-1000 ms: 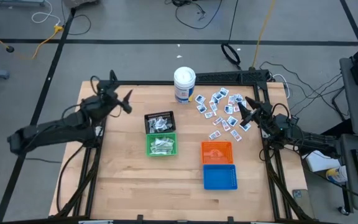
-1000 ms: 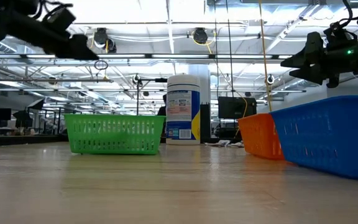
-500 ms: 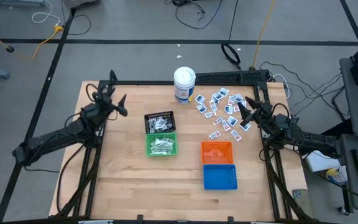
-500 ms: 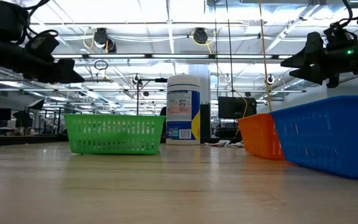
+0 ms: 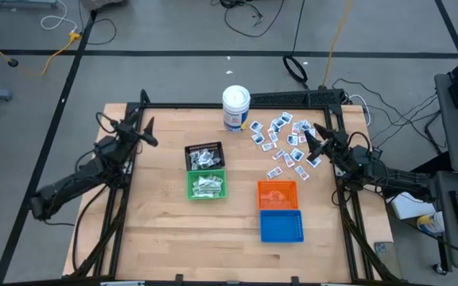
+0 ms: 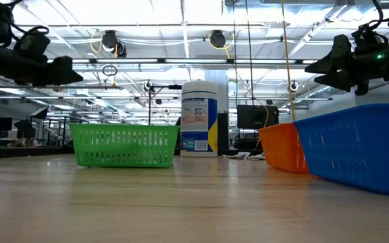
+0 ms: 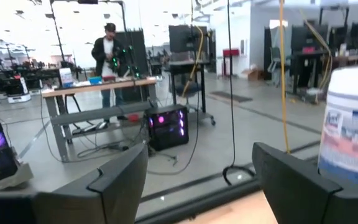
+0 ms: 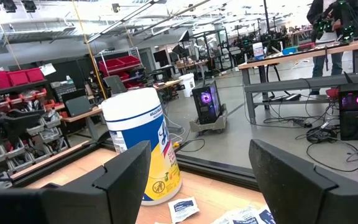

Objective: Pick & Place First Aid Supplies
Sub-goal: Put the orange pad into the orange bin

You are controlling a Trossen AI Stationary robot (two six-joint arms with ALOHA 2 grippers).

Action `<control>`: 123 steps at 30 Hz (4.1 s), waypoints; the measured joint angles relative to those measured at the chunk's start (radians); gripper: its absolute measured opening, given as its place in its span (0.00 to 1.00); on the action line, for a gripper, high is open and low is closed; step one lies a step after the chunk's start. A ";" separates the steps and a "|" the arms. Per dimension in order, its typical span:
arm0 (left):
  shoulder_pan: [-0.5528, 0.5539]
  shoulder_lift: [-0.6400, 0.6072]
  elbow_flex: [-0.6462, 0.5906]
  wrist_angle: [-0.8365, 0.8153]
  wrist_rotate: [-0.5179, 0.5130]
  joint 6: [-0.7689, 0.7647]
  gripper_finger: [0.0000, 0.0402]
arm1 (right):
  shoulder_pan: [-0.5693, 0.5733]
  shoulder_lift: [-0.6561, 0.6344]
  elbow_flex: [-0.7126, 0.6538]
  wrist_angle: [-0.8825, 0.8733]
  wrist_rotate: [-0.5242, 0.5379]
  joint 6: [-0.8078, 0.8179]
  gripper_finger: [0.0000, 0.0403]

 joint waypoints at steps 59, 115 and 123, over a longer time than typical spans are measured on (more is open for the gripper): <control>0.015 -0.031 0.002 -0.086 -0.004 0.074 0.80 | 0.000 0.000 0.000 0.009 0.053 -0.053 0.66; 0.015 -0.031 0.002 -0.086 -0.005 0.075 0.78 | -0.027 1.144 0.840 -1.134 -0.819 0.808 0.66; 0.015 -0.031 0.002 -0.086 -0.005 0.075 0.81 | -0.143 1.143 0.840 -1.187 -0.758 0.714 0.66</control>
